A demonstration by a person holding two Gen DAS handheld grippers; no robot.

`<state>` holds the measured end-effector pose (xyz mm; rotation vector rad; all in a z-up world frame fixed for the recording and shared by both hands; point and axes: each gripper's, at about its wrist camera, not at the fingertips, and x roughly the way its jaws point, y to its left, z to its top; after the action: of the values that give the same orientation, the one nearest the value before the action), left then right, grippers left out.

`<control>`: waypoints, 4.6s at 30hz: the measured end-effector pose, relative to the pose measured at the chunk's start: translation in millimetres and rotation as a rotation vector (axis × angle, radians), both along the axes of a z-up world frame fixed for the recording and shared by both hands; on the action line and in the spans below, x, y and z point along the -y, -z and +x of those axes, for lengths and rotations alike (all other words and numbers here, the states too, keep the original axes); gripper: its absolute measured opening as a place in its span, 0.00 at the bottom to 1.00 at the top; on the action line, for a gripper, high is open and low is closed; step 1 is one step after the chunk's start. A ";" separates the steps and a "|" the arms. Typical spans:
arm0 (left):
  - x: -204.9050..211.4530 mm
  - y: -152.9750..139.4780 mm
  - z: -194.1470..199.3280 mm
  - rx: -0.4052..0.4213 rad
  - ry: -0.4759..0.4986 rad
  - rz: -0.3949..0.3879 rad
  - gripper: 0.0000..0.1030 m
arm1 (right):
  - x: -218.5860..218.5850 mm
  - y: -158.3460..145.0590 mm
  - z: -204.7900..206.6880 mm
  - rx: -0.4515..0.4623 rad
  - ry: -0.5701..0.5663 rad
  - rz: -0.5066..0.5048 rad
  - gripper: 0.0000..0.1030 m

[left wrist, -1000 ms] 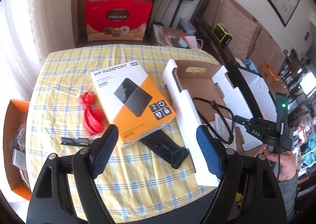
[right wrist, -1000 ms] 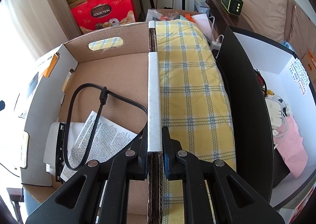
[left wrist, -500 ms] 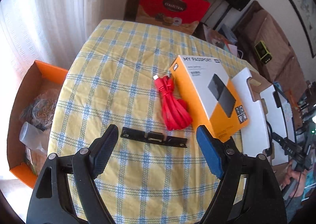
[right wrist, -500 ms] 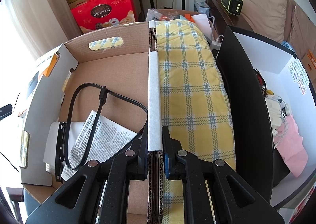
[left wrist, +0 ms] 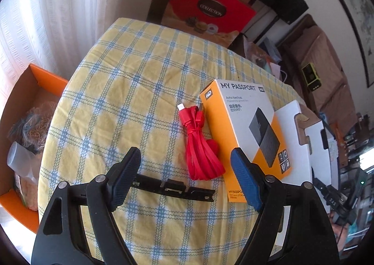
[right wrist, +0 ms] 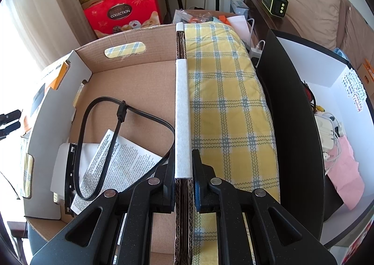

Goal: Organize objects
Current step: 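Reach the left tool to the coiled red cable and grasp it, then carry the red cable into the cardboard box and open the left tool, then reach the left tool to the long black bracket and grasp it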

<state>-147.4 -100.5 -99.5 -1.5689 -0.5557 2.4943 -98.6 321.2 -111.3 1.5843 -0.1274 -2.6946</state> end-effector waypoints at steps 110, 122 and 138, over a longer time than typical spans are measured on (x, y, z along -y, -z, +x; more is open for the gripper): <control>-32.8 -40.8 49.4 -0.088 0.140 -0.057 0.72 | -5.5 -14.1 5.5 -0.026 0.018 -0.029 0.10; 11.6 -18.0 35.6 -0.032 0.039 -0.134 0.72 | -4.8 -13.6 5.8 -0.024 0.018 -0.023 0.10; 0.2 11.1 24.7 0.054 0.053 -0.141 0.69 | -5.3 -11.6 5.2 -0.015 0.018 -0.018 0.10</control>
<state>-122.7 -100.7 -110.6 -1.6814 -0.3461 2.5074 -93.3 326.4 -99.8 1.5652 -0.1661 -2.7107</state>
